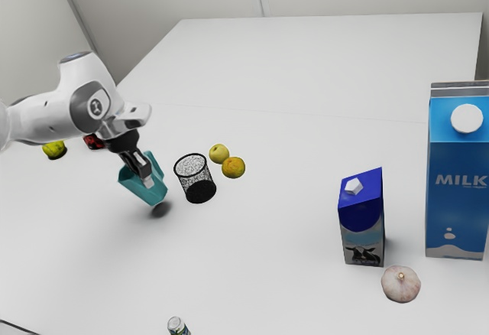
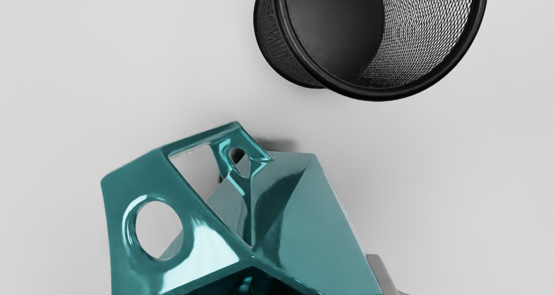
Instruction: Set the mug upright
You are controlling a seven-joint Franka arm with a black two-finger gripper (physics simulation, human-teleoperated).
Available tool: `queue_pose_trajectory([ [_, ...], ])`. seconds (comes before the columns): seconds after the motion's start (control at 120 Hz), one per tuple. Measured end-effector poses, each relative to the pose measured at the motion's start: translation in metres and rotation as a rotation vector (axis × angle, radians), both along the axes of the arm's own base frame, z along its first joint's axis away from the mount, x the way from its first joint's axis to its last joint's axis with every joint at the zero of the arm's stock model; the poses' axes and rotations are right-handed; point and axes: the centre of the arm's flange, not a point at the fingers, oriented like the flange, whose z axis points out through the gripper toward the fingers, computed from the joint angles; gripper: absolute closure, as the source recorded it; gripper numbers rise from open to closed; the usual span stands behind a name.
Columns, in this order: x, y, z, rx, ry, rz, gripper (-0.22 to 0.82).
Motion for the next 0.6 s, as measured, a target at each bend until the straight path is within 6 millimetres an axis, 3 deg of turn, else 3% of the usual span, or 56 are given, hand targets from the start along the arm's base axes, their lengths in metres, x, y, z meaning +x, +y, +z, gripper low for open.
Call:
queue_pose_trajectory([
  [0.158, 0.015, -0.027, -0.012, 0.032, 0.016, 0.018, 0.78],
  [0.383, 0.014, 0.014, -0.025, 0.05, 0.032, 0.18, 0.78],
  [0.6, 0.029, -0.008, -0.023, 0.062, 0.01, 0.197, 0.78],
])
